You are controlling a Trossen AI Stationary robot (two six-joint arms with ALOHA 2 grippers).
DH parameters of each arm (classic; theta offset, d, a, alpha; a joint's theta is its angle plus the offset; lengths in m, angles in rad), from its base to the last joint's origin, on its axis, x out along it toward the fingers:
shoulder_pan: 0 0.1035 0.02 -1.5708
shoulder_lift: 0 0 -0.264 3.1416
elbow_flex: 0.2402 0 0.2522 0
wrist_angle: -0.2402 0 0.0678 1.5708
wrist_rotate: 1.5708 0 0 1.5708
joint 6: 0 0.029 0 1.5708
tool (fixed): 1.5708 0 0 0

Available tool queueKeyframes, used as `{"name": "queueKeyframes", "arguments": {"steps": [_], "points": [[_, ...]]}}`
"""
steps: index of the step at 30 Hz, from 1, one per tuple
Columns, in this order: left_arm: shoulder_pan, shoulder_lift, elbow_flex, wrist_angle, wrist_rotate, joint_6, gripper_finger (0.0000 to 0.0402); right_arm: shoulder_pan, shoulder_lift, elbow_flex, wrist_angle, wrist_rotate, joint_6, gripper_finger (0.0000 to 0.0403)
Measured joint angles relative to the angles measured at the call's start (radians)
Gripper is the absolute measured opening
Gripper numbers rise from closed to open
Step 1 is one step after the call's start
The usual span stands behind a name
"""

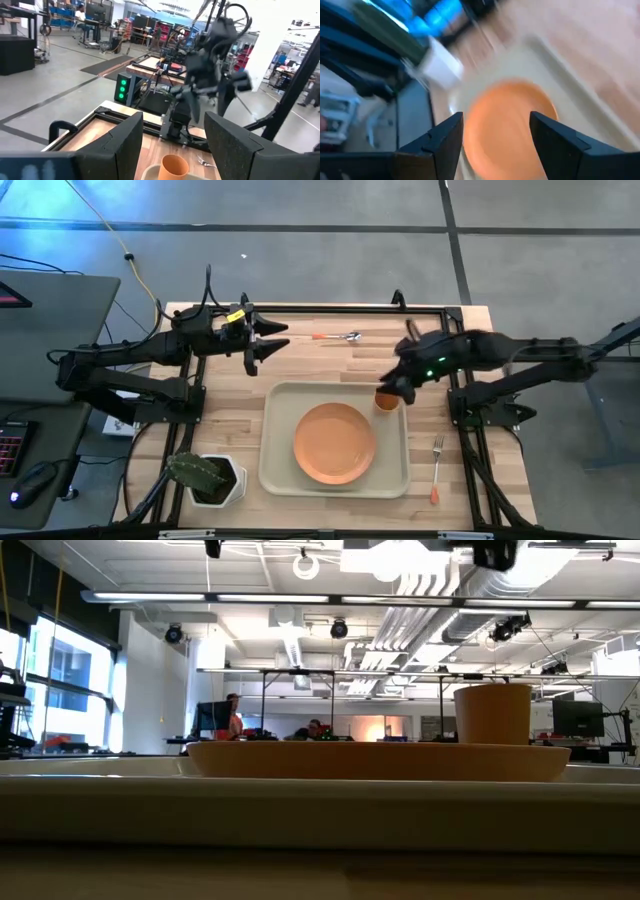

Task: Pick and place plate/cup/fork/spoon on tray
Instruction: Adjust the orange plate on the gray tray

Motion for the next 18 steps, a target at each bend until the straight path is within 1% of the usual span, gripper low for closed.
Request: {"name": "queueKeyframes", "arguments": {"steps": [4, 6, 9, 11, 13, 16, 18], "points": [[0.0, 0.0, 0.0, 0.0, -0.001, 0.0, 0.02, 0.0, -0.048, 0.0, 0.111, 0.061, -0.06, 0.022], [0.0, 0.0, 0.0, 0.0, -0.001, 0.0, 0.02, 0.0, -0.057, 0.0, 0.133, 0.088, -0.082, 0.022], [0.0, 0.0, 0.0, 0.0, -0.002, 0.0, 0.02, 0.0, -0.058, 0.0, 0.144, 0.096, -0.142, 0.022], [0.0, 0.0, 0.0, 0.0, -0.002, 0.0, 0.02, 0.0, -0.056, 0.0, 0.143, 0.093, -0.136, 0.022], [0.0, 0.0, 0.0, 0.0, -0.002, 0.0, 0.02, 0.0, -0.047, 0.0, 0.147, 0.066, -0.107, 0.022], [0.0, 0.0, 0.0, 0.001, -0.002, 0.0, 0.02, 0.006, -0.03, 0.0, 0.146, -0.049, -0.083, 0.0219], [0.0, 0.0, 0.0, 0.001, -0.002, 0.0, 0.02, 0.033, -0.012, 0.0, 0.126, -0.103, -0.083, 0.0211]]}}
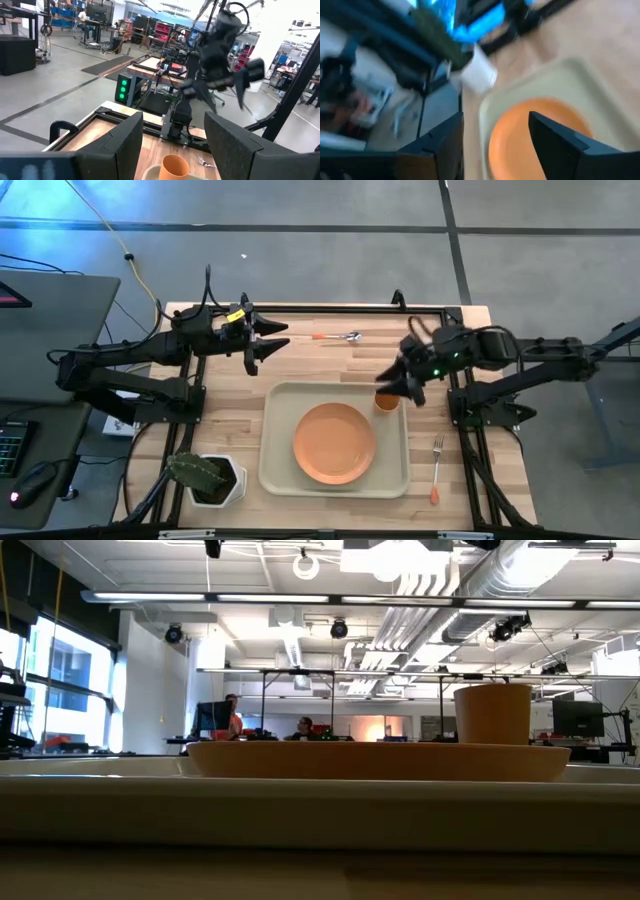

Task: Pick and place plate/cup/fork/spoon on tray
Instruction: Adjust the orange plate on the gray tray

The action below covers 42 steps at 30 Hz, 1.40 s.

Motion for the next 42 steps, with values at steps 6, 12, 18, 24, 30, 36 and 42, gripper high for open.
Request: {"name": "queueKeyframes", "arguments": {"steps": [6, 12, 18, 24, 30, 36, 42], "points": [[0.0, 0.0, 0.0, 0.001, -0.004, 0.0, 0.02, 0.141, 0.083, 0.0, -0.181, -0.003, 0.031, 0.0115], [0.0, 0.0, 0.0, 0.001, -0.004, 0.0, 0.02, 0.254, 0.188, -0.001, -0.421, 0.04, 0.054, 0.0013], [0.0, 0.0, 0.0, 0.001, -0.004, 0.0, 0.02, 0.315, 0.258, -0.002, -0.425, 0.059, 0.09, 0.0007], [0.0, 0.0, 0.0, 0.001, -0.004, 0.0, 0.02, 0.378, 0.229, -0.243, -0.151, 0.004, 0.293, 0.0001], [0.0, 0.0, 0.0, 0.002, -0.004, 0.0, 0.02, 0.422, 0.218, -0.433, 0.025, 0.017, 0.599, 0.0], [0.0, 0.0, 0.0, 0.006, -0.003, 0.0, 0.02, 0.416, 0.283, -0.417, 0.037, 0.135, 0.627, 0.0], [0.0, 0.0, 0.0, 0.008, -0.003, 0.0, 0.02, 0.411, 0.415, -0.375, 0.059, 0.223, 0.608, 0.0]]}}
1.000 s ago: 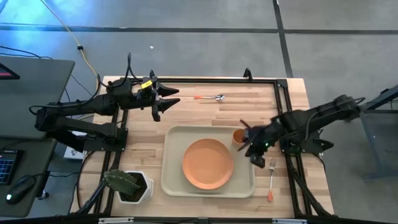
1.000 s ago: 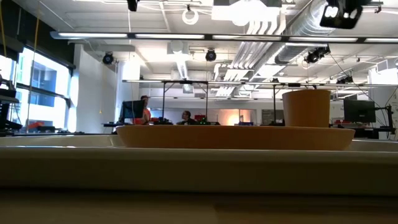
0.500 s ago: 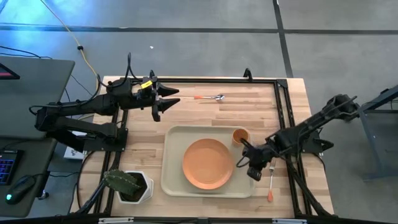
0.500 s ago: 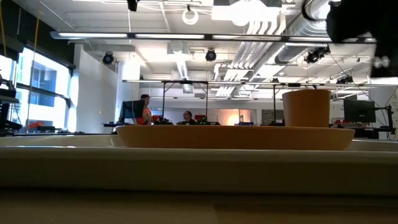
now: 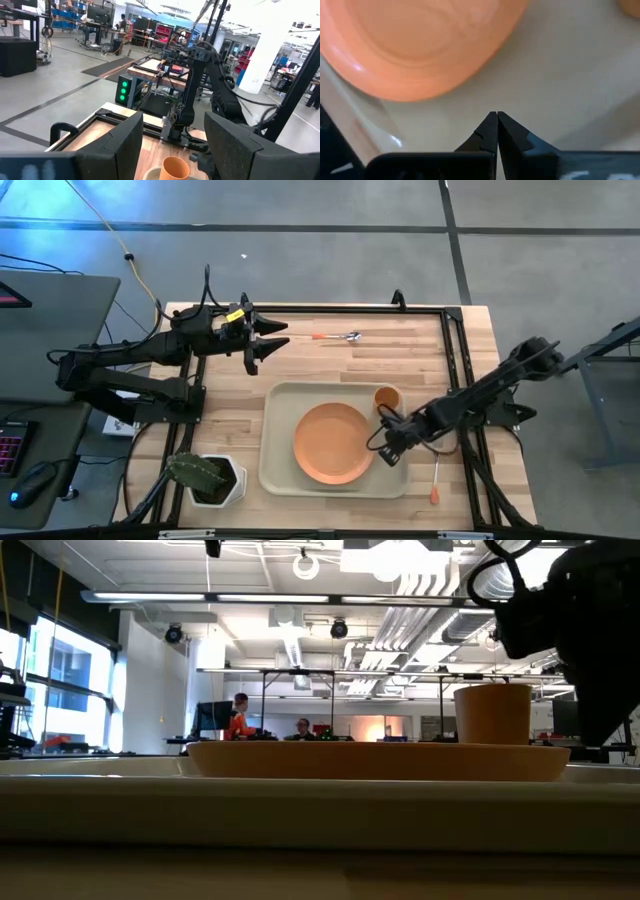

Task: Pick and place plate/cup/fork/spoon on tray
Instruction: Adjust the orange plate on the gray tray, then put the orange fork to the right of the orange plate on the gray tray

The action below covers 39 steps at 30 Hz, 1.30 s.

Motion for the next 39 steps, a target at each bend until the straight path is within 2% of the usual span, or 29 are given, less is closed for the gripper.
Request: {"name": "queueKeyframes", "arguments": {"steps": [5, 10, 29, 34, 39], "points": [[0.0, 0.0, 0.0, 0.0, 0.0, 0.0, 0.02, 0.01, 0.066, 0.038, 0.0, 0.058, -0.133, 0.0], [0.0, 0.0, 0.0, 0.0, 0.0, 0.0, 0.02, 0.004, 0.111, 0.05, 0.016, 0.072, -0.218, 0.0], [0.0, 0.0, 0.0, -0.001, 0.0, -0.002, 0.02, -0.073, 0.148, 0.052, 0.193, 0.069, -0.273, 0.0], [0.0, 0.0, 0.0, -0.001, 0.001, -0.002, 0.02, -0.097, 0.146, 0.057, 0.2, 0.049, -0.299, 0.0], [0.0, 0.0, 0.0, -0.001, 0.001, -0.001, 0.02, -0.103, 0.068, 0.116, 0.047, -0.081, -0.367, 0.0]]}}
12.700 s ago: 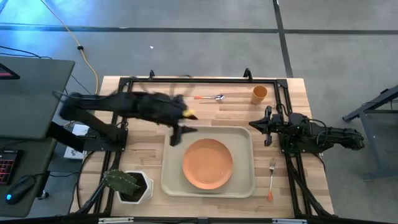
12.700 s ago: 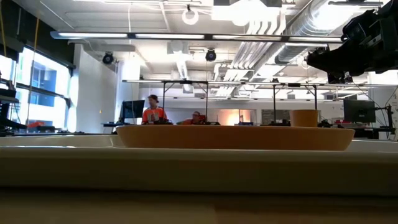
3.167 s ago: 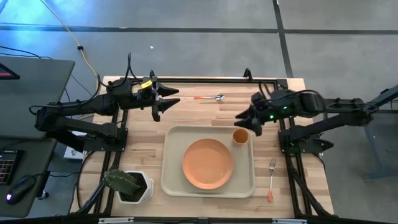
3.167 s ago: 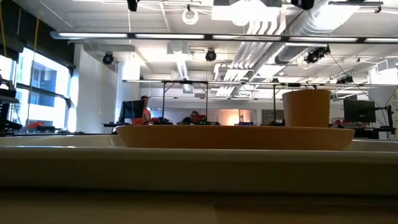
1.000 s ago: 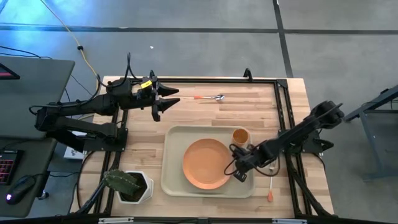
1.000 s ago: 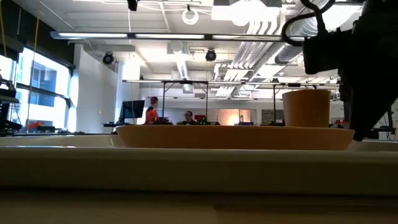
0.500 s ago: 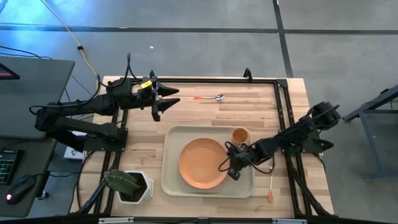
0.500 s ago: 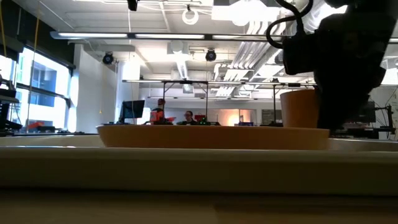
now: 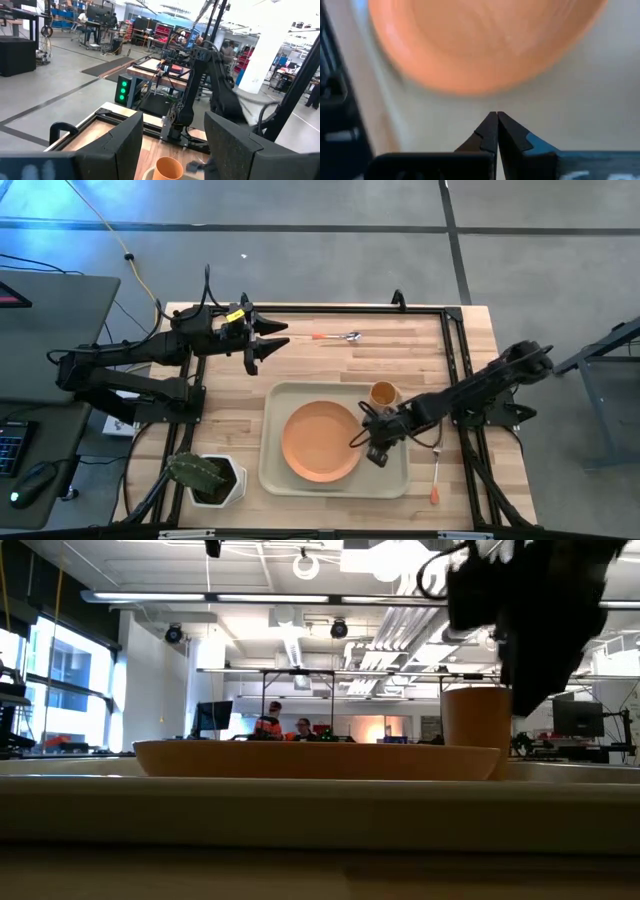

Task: Pick and place plate/cup/fork/spoon on tray
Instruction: Put the orange fork to the right of the orange plate on the gray tray

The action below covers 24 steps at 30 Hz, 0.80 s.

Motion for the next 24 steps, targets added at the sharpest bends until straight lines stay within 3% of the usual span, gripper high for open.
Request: {"name": "queueKeyframes", "arguments": {"steps": [5, 11, 15, 24], "points": [[0.0, 0.0, 0.0, 0.0, 0.0, 0.0, 0.02, 0.056, -0.179, 0.071, -0.357, 0.008, 0.08, 0.0], [0.0, 0.0, 0.0, 0.0, 0.0, 0.0, 0.02, 0.177, -0.393, 0.081, -0.707, 0.004, 0.582, 0.0], [0.0, 0.0, 0.0, 0.0, 0.0, 0.001, 0.02, 0.257, -0.468, 0.081, -0.792, 0.032, 0.823, 0.001], [0.0, 0.0, 0.0, 0.0, 0.0, 0.001, 0.02, 0.32, -0.476, 0.081, -0.884, -0.025, 1.063, 0.0081]]}}
